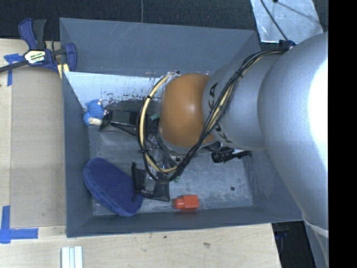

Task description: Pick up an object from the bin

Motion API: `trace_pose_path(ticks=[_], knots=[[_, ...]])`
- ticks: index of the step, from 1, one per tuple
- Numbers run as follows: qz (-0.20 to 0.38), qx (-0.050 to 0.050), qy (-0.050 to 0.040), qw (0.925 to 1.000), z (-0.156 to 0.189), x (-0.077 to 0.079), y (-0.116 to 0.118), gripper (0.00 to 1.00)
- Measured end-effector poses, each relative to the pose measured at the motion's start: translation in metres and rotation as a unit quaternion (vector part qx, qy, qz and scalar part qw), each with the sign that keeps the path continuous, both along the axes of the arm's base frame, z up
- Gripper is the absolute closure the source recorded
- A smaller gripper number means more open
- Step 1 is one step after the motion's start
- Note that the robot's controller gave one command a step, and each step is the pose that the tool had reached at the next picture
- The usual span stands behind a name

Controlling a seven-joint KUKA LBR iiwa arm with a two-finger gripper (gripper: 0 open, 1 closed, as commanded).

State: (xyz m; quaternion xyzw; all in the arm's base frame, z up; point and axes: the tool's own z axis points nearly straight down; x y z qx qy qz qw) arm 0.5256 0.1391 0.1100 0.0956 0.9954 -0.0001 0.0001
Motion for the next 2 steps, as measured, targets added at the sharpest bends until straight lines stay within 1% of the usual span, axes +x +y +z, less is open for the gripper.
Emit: trace_pose_path(ticks=[1, 2], knots=[[-0.109, -0.001, 0.0038, 0.9941, -0.0391, -0.0101, 0.0046, 0.0], [-0.108, -0.001, 0.0031, 0.9942, -0.0379, -0.0094, 0.0043, 0.0]])
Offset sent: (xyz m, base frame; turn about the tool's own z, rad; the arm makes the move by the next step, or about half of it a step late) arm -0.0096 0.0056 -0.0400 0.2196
